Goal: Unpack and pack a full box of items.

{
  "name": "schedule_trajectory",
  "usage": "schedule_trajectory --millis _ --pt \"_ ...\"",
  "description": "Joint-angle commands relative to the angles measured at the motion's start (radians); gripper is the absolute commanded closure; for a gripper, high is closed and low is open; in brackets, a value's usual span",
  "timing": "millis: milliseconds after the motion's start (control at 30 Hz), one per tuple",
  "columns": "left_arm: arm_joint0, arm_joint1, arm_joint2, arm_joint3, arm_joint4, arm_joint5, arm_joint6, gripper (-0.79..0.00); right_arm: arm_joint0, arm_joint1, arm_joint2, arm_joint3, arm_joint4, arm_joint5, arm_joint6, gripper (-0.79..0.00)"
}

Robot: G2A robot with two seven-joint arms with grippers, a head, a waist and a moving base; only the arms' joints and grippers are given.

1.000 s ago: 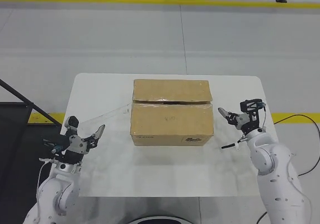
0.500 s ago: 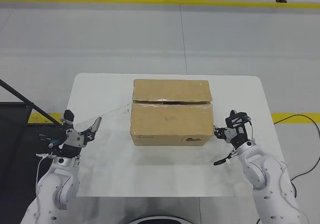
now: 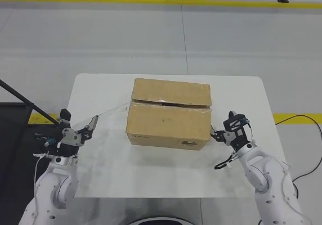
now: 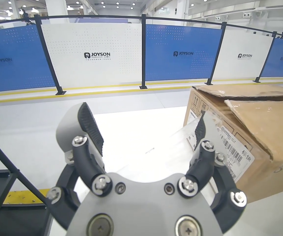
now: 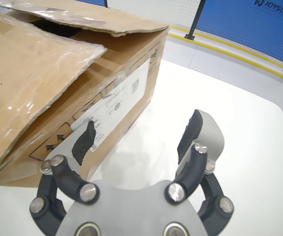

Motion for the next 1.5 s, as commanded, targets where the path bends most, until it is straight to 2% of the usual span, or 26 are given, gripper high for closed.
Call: schedule_trajectory --millis 0,200,433,567,700,967,1067,1267,1467 --pt "-0.004 0.000 -0.001 0.000 -0.003 0.001 -0.001 -0.785 0.006 0.001 0.017 -0.006 0.016 0.028 0.005 -0.785" --pt "-0.023 -0.003 -0.009 -0.004 -0.034 0.010 -0.002 -0.785 0.036 0.001 0.088 -0.029 0.249 0.045 0.059 -0.785" --pt "-0.035 -0.009 -0.018 -0.019 -0.173 -0.025 -0.019 -0.785 0.088 0.009 0.139 0.012 0.621 -0.120 0.158 -0.785" --pt "-0.035 -0.009 -0.034 -0.021 -0.204 -0.036 -0.023 -0.785 0.102 0.016 0.158 0.017 0.723 -0.186 0.187 -0.785" --pt "-0.028 -0.007 -0.044 -0.029 -0.205 -0.081 -0.056 -0.785 0.104 0.022 0.175 0.006 0.715 -0.198 0.212 -0.785" --pt "-0.028 -0.007 -0.043 -0.030 -0.208 -0.081 -0.058 -0.785 0.104 0.022 0.175 0.006 0.715 -0.198 0.212 -0.785" --pt "-0.031 -0.009 -0.035 -0.033 -0.263 -0.098 -0.089 -0.785 0.098 0.022 0.162 0.008 0.735 -0.190 0.225 -0.785" --pt "-0.052 -0.009 -0.036 -0.041 -0.367 -0.123 -0.194 -0.785 0.140 0.036 0.136 0.084 1.036 -0.230 0.462 -0.785" --pt "-0.078 -0.006 -0.043 -0.061 -0.507 -0.173 -0.330 -0.785 0.203 0.055 0.118 0.176 1.283 -0.203 0.714 -0.785"
